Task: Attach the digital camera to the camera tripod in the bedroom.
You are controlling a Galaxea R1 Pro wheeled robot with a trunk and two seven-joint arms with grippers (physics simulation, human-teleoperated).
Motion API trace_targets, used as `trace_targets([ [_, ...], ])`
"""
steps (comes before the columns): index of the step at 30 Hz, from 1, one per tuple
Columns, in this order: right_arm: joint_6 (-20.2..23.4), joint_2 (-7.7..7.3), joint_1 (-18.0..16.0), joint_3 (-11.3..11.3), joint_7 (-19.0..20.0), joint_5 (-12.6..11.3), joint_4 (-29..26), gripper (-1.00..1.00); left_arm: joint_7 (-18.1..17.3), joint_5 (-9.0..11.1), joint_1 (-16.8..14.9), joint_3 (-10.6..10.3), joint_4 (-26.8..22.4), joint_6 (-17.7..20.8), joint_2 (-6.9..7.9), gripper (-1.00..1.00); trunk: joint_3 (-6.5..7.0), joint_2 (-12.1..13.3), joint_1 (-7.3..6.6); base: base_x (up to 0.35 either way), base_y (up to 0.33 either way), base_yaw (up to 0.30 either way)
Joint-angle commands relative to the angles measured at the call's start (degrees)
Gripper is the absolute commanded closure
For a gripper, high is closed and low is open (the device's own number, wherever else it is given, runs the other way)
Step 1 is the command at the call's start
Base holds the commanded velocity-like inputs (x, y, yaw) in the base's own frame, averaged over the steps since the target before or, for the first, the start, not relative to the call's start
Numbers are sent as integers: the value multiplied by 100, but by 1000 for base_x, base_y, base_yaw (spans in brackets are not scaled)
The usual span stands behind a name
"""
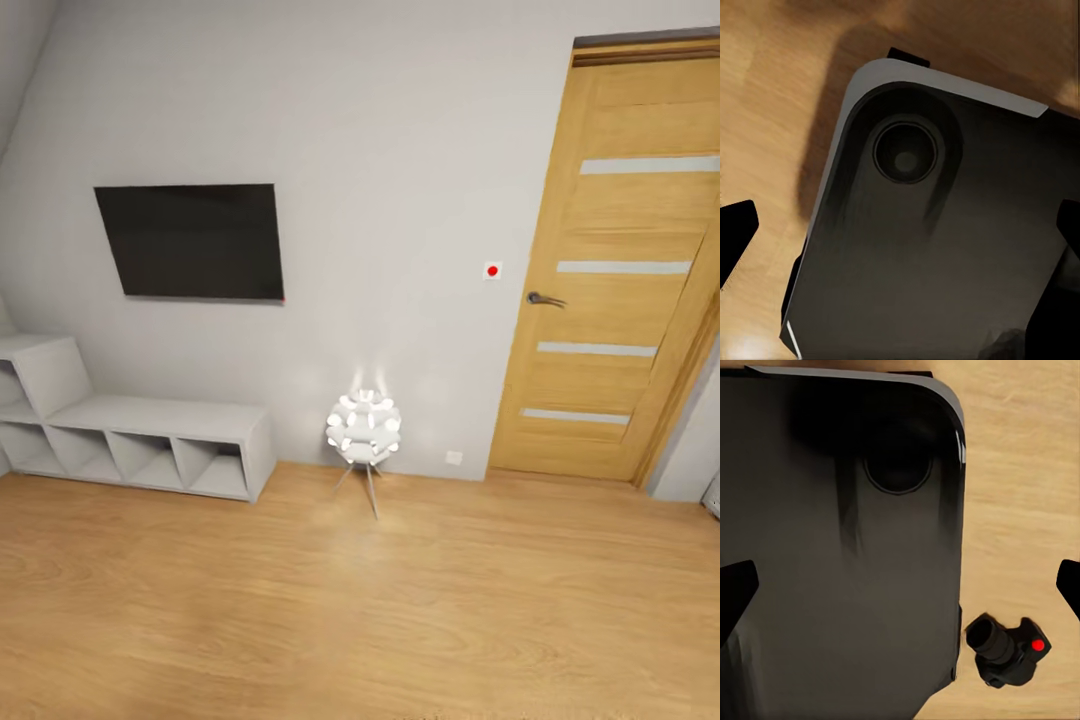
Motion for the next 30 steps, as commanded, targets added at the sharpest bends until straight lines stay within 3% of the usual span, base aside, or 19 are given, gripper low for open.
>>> trace_targets([
  [1,-19,0,-3,0,-3,-5,4,-100,4,29,2,-7,-2,-10,0,-100,-5,-2,0,0,0,-286],
  [30,-28,0,-3,-6,-3,-9,4,-100,5,29,2,-8,22,-10,-8,-100,-5,-2,0,0,0,-286],
])
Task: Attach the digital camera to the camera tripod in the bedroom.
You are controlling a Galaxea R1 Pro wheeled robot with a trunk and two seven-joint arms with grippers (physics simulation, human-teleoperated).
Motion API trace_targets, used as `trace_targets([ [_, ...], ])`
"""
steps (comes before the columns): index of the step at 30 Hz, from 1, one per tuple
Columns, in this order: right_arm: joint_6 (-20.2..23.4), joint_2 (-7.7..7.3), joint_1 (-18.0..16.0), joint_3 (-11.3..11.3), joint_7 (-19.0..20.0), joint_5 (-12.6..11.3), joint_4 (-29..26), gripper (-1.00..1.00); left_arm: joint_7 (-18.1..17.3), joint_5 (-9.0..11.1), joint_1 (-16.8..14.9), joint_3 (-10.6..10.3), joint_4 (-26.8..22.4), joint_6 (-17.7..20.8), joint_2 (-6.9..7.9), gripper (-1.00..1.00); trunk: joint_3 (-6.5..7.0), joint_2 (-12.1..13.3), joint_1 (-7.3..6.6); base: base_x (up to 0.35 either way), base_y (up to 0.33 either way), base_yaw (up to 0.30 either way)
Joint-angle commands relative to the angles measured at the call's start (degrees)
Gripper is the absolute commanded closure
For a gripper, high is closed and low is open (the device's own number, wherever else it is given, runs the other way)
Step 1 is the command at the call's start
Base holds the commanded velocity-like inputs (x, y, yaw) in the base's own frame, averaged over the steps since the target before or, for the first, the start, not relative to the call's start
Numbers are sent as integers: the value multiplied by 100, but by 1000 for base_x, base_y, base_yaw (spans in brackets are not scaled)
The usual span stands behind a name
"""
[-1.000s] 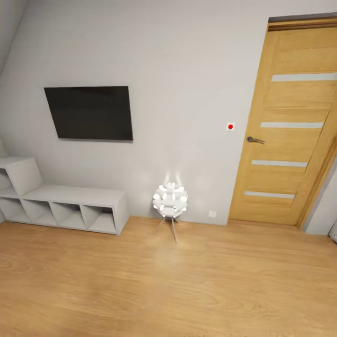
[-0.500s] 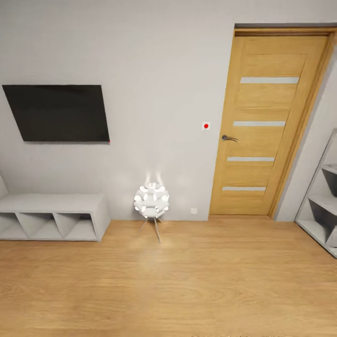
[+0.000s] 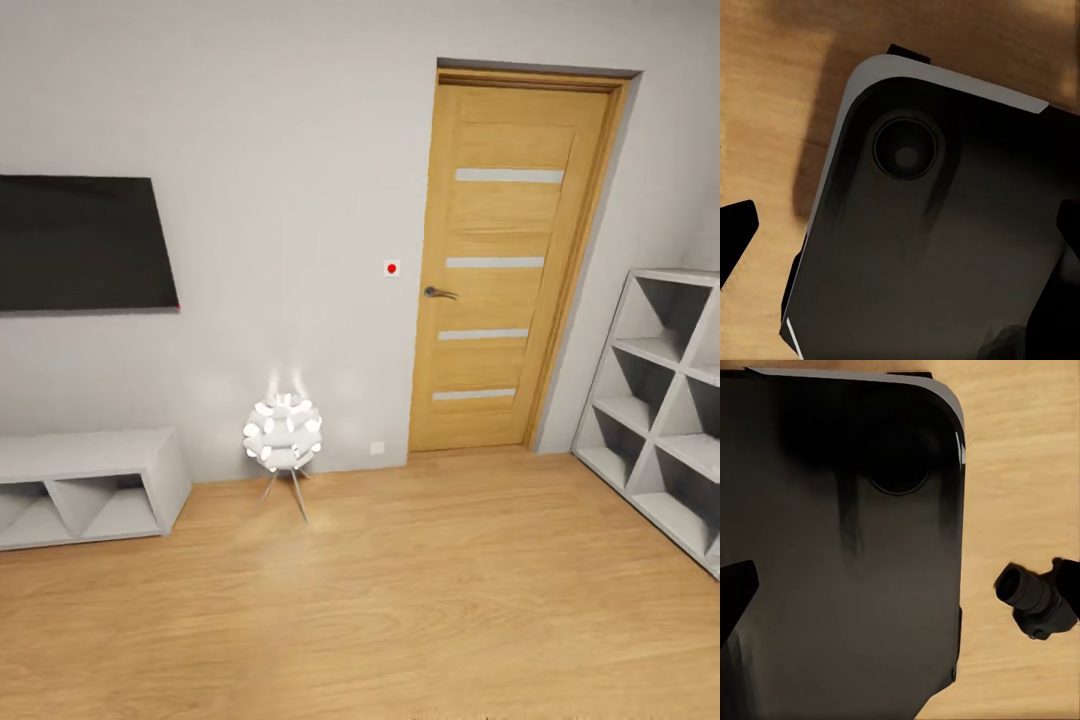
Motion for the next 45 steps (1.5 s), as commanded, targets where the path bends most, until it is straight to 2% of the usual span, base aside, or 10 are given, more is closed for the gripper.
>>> trace_targets([
  [1,-19,0,-3,-1,-3,-5,4,-100,4,28,2,-9,-6,-10,0,-100,-5,-3,0,0,0,-286],
  [45,-10,-1,-3,7,-3,5,13,-100,4,28,2,-9,-14,-10,0,-100,-5,-3,0,0,0,-286],
])
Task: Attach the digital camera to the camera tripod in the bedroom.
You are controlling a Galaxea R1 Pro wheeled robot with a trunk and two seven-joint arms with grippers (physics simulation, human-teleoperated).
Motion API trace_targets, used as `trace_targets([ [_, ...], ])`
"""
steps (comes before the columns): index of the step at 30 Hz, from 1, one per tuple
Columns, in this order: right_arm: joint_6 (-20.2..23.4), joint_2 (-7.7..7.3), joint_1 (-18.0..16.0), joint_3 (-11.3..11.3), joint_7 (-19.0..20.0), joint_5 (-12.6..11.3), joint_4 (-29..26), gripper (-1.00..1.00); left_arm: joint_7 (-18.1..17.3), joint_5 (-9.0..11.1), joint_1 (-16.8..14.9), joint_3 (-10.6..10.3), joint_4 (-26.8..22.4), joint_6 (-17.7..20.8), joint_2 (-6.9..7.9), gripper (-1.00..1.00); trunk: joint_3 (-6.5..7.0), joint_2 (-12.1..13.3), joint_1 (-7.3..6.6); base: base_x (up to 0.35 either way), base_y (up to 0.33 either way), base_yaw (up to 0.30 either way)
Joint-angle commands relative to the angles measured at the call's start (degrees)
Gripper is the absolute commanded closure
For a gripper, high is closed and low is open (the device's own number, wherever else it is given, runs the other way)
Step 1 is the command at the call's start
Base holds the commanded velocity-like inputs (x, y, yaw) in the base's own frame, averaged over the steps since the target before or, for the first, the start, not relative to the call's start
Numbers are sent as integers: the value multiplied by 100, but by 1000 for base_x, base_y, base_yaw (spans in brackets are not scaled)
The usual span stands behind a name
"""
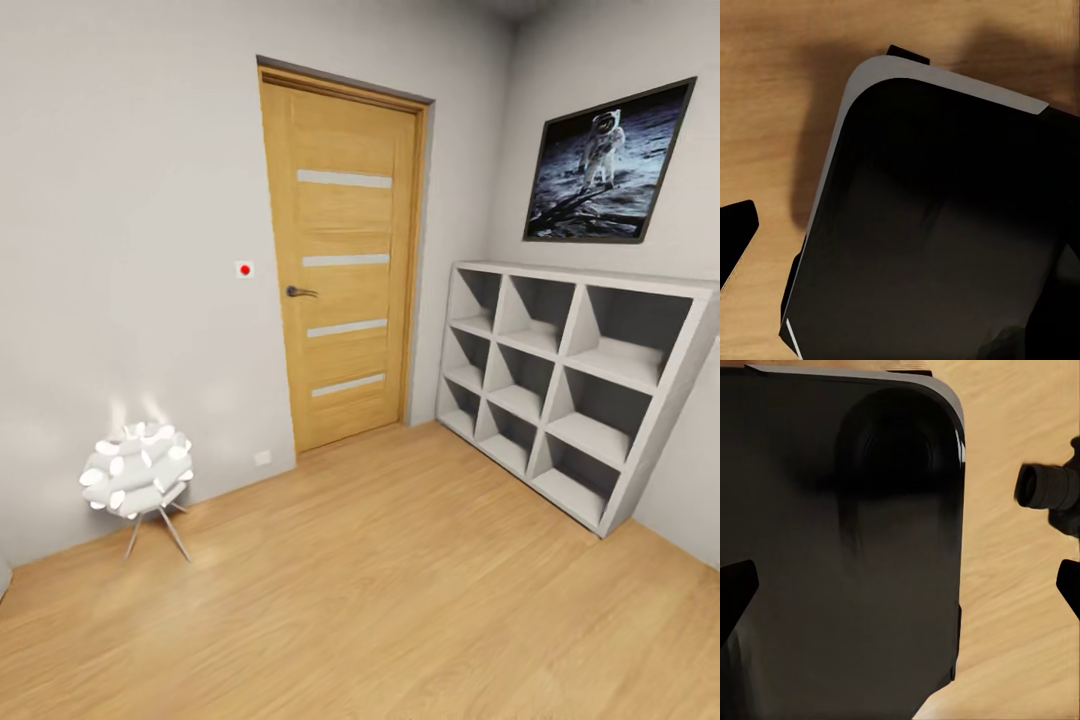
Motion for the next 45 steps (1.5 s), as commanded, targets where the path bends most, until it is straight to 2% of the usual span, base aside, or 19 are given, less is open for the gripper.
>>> trace_targets([
  [1,-19,0,-3,0,-3,-3,5,-100,4,28,2,-9,-6,-10,0,-100,-5,-2,0,0,0,-286],
  [45,-18,0,-3,0,-3,3,14,-100,4,31,2,1,-6,-10,0,-100,-5,-2,0,0,0,-286],
])
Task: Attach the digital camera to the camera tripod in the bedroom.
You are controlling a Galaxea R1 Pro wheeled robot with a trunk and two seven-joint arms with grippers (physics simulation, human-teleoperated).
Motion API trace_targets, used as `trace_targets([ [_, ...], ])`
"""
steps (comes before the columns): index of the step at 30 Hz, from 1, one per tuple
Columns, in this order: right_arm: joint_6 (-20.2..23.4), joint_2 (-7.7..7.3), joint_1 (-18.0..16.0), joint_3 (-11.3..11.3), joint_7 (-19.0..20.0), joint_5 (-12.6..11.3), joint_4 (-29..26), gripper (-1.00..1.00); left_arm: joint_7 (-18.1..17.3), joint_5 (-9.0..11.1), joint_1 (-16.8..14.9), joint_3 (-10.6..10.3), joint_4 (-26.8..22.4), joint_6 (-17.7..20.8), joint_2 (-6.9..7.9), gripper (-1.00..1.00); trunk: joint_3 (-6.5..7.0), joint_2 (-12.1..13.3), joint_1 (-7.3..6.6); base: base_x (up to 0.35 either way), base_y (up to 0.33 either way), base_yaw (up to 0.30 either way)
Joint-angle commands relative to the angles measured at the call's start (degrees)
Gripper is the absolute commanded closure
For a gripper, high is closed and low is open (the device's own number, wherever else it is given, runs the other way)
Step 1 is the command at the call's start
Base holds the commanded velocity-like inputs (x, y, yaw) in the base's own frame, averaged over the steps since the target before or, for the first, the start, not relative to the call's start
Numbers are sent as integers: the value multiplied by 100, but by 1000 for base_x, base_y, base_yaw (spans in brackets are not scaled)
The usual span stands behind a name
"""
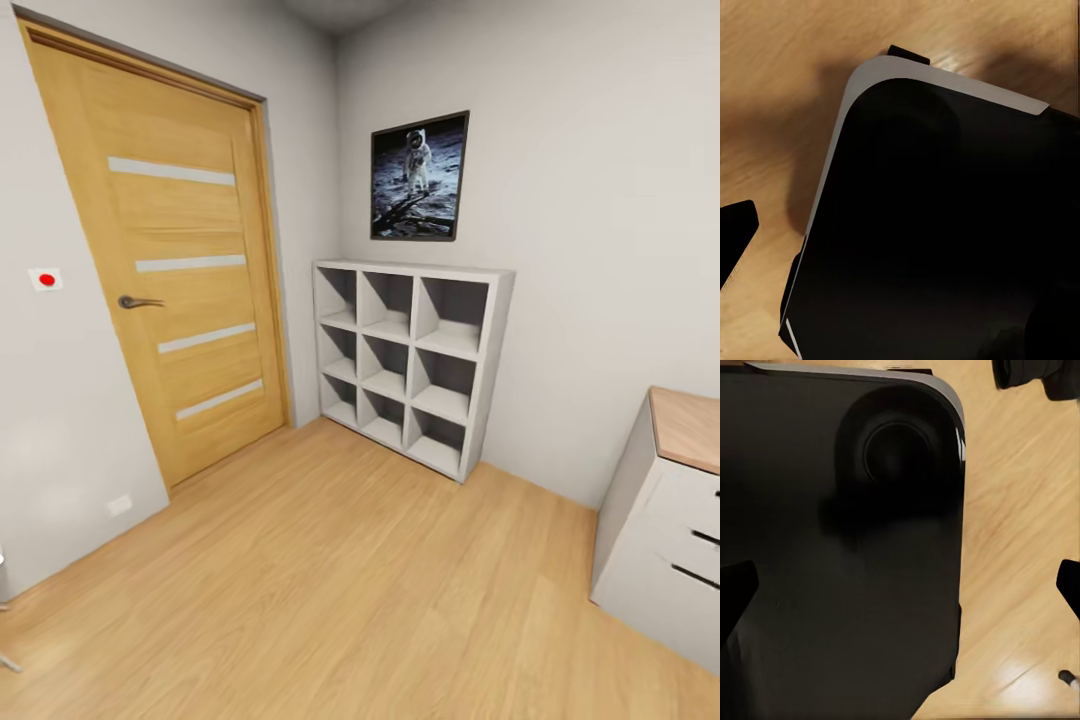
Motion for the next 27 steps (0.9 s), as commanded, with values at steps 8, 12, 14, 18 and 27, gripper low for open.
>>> trace_targets([
  [8,-21,0,-3,-1,-3,5,5,-100,4,31,2,0,-6,-10,1,-100,-5,-2,0,0,0,-286],
  [12,-21,0,-3,-1,-3,7,5,-100,4,31,2,-1,-6,-10,0,-100,-5,-2,0,0,0,-286],
  [14,-21,0,-3,-1,-3,8,5,-100,4,31,2,-1,-6,-10,0,-100,-5,-2,0,0,0,-286],
  [18,-21,0,-3,-1,-3,8,5,-100,4,27,2,-1,-6,-10,0,-100,-5,-2,0,0,0,-286],
  [27,-21,0,-3,-1,-3,9,5,-100,4,31,2,7,-6,-10,2,-100,-5,-2,0,0,0,-286],
])
